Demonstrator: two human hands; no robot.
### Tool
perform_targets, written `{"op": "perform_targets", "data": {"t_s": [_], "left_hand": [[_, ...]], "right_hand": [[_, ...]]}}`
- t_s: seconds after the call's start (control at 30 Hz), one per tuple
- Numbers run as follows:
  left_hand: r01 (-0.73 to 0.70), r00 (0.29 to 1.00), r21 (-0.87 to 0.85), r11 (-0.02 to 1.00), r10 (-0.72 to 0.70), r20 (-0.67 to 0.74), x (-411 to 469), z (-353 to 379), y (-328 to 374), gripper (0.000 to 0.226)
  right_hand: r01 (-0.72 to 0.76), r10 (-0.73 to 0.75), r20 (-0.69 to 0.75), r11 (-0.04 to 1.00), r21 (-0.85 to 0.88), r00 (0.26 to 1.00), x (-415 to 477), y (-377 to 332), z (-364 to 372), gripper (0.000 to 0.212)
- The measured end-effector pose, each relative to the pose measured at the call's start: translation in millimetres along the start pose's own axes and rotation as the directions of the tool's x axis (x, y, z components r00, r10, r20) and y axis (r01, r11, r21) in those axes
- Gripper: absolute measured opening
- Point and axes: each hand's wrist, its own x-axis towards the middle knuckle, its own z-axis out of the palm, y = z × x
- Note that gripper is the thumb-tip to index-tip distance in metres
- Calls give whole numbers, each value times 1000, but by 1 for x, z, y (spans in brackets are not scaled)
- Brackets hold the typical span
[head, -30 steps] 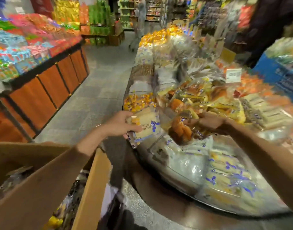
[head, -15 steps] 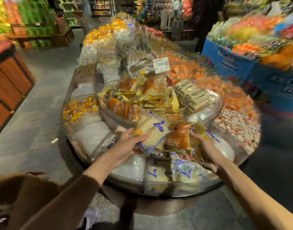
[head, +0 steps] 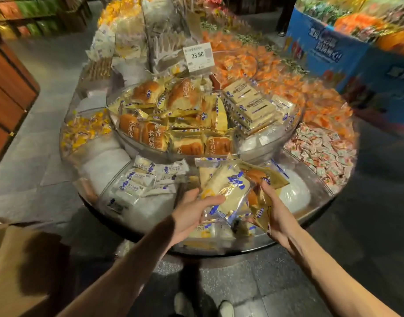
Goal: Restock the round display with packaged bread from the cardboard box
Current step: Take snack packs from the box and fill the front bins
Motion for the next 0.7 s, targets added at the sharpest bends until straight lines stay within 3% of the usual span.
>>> {"op": "perform_targets", "data": {"t_s": [0.1,0.2,0.23,0.37,0.47,0.5,0.63,0.7], "left_hand": [[-20,1000,63,998,20,5,7,7,6,48],[-54,999,128,990,54,4,19,10,14,103],[-69,998,144,987,67,12,23,11,19,109],[-134,988,144,980,121,92,48,14,52,96],[-143,987,196,970,125,101,64,21,82,110],[-166,985,223,961,149,92,69,23,89,114],[-263,963,324,909,268,28,85,27,110,113],[-306,950,338,890,310,44,85,28,113,87]], "right_hand": [[32,-32,29,999,9,999,2,-3,2,45],[57,-57,24,998,10,998,7,-10,4,41],[65,-65,12,998,5,998,9,-15,5,42],[150,-150,19,988,-40,989,19,-45,14,67],[212,-211,14,976,-56,977,29,-68,28,29],[236,-236,11,967,-94,972,30,-76,33,27],[238,-243,-5,956,-173,970,41,-92,31,51],[232,-239,-21,957,-176,971,44,-96,28,57]]}}
